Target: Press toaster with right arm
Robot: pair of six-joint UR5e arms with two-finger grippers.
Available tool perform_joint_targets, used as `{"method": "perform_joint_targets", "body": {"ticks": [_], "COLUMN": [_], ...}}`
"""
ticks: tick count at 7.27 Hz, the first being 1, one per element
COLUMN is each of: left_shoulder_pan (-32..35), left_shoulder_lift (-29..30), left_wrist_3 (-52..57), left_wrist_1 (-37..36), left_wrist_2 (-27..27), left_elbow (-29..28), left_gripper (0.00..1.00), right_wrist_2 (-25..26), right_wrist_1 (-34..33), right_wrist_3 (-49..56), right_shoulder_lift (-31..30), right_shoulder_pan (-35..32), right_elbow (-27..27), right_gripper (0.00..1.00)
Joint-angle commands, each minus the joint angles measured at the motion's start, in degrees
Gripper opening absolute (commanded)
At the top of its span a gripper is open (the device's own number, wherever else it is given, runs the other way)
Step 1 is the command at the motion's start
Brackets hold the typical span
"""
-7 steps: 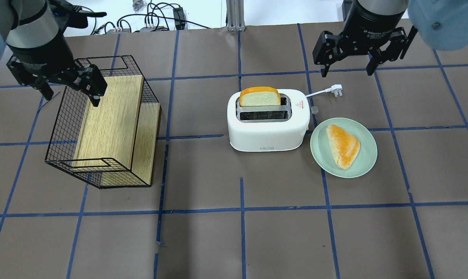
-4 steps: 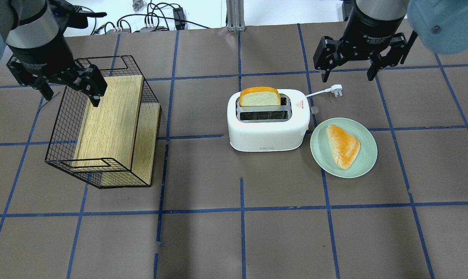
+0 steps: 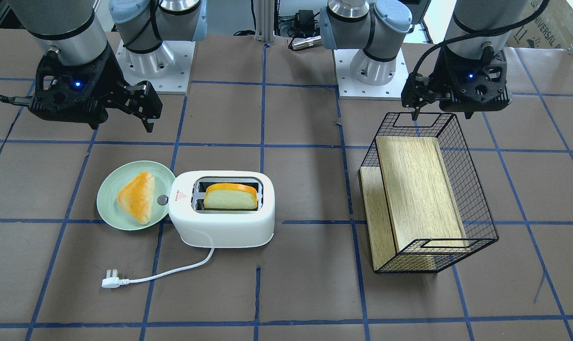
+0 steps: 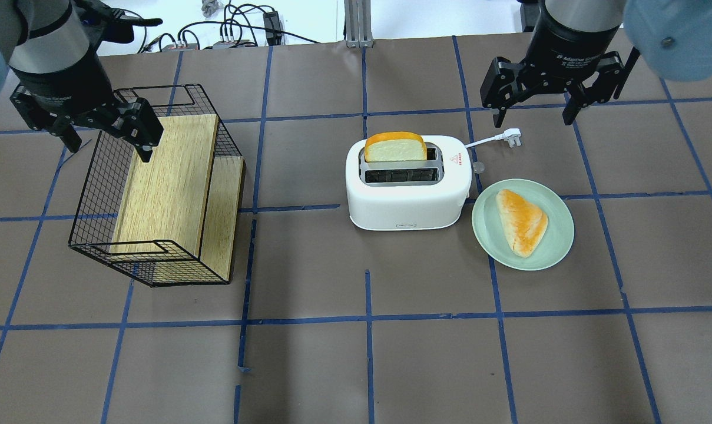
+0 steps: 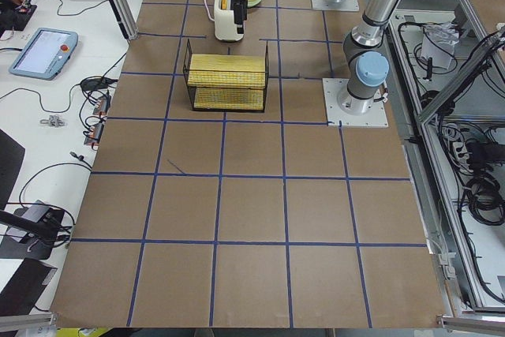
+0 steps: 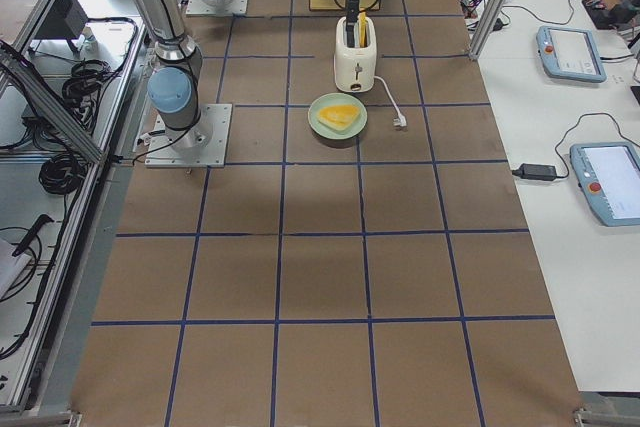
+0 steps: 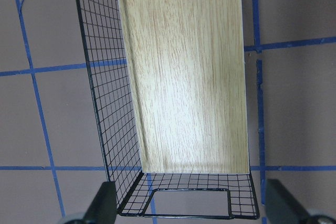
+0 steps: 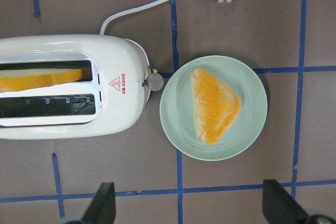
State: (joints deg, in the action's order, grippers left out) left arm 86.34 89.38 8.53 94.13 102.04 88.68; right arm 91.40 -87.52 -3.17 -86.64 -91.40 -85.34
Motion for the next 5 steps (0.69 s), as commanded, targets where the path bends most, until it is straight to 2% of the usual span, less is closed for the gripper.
{"method": "perform_joint_targets", "body": {"ticks": [1,5], "left_shoulder_pan": [-0.03,-0.03], "left_shoulder_lift": [0.0,0.0], "left_wrist_3": [0.0,0.0], "left_wrist_1": [0.0,0.0], "left_wrist_2": [0.0,0.0], "left_elbow": [0.0,0.0], "left_gripper": [1.0,1.0], "right_wrist_2": [0.1,0.01], "right_wrist_1": [0.59,0.59], "right_wrist_3": [0.53,0.53], "right_shoulder_lift": [-0.37,-0.72], "right_shoulder_pan": [0.09,0.0], "right_elbow": [0.0,0.0], "right_gripper": [1.0,1.0]}}
